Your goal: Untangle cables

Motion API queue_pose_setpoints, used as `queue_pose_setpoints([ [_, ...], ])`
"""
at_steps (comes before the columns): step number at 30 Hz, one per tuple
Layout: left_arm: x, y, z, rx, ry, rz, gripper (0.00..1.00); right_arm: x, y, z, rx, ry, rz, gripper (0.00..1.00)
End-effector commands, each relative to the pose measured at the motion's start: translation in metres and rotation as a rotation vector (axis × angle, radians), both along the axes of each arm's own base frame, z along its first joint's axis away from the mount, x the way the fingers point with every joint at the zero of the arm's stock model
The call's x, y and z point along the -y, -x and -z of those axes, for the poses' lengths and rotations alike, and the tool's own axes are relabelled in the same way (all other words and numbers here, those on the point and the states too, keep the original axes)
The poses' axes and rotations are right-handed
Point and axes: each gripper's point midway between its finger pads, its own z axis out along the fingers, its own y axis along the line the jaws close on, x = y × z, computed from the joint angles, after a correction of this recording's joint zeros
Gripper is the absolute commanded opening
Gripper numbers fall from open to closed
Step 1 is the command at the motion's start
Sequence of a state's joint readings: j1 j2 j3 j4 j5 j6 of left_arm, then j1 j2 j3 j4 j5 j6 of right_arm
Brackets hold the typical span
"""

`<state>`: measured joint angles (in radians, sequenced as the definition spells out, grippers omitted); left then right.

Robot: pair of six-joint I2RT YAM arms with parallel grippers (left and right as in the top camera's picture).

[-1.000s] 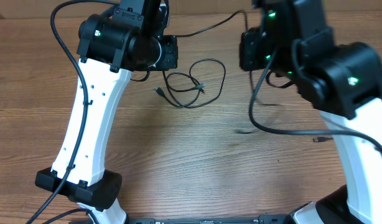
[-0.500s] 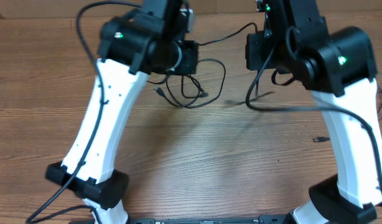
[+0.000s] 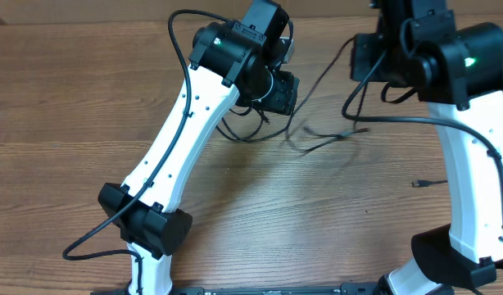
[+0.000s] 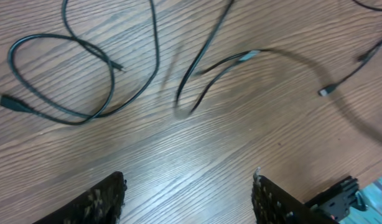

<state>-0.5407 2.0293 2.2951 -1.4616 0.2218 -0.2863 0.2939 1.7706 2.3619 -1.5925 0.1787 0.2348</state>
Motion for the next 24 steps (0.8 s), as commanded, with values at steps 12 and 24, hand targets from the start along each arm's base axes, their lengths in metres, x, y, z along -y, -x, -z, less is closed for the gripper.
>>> queue_pose_setpoints([
  [12, -0.124, -0.005, -0.057, 0.141, -0.146, -0.255, 0.65, 0.176, -0.015, -0.042, 0.189, 0.219, 0.533, 0.04],
  [24, -0.191, 0.007, -0.065, 0.1, -0.193, -0.417, 0.67, 0.25, 0.017, -0.02, 0.105, 0.088, 0.777, 0.04],
])
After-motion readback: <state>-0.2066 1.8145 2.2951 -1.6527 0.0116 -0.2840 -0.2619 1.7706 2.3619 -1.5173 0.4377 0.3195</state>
